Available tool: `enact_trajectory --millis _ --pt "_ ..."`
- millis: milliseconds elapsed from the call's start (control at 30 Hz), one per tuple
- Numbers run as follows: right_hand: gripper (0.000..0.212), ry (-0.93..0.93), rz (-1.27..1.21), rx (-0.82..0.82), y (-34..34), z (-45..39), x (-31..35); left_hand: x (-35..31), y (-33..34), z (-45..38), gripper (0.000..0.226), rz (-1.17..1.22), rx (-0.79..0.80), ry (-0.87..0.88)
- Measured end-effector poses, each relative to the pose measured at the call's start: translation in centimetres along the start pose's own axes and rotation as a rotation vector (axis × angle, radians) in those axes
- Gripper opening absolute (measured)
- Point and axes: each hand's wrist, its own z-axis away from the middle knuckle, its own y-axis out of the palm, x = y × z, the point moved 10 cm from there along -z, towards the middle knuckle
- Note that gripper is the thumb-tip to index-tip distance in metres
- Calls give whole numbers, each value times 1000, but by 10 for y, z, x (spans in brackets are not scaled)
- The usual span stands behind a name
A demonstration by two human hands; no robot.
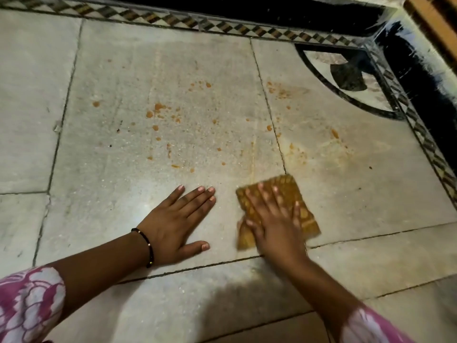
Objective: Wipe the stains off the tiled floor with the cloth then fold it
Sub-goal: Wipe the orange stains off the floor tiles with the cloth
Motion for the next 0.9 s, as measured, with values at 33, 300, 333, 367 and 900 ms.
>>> enact_trajectory --millis 33,300,333,367,900 --pt "57 24 -34 -15 -9 -31 -4 0 0 0 83 -2 -4 2" --pt "58 -21 -23 -95 -2 7 0 -1 -1 2 84 12 4 2" --pt "60 -31 0 -102 7 47 -4 -1 -1 1 84 13 -2 4" --pt "62 -30 -6 -101 14 81 -10 -1 -2 1 84 14 -12 2" --pt "65 -330 33 18 18 35 35 13 -5 5 105 41 -23 -165"
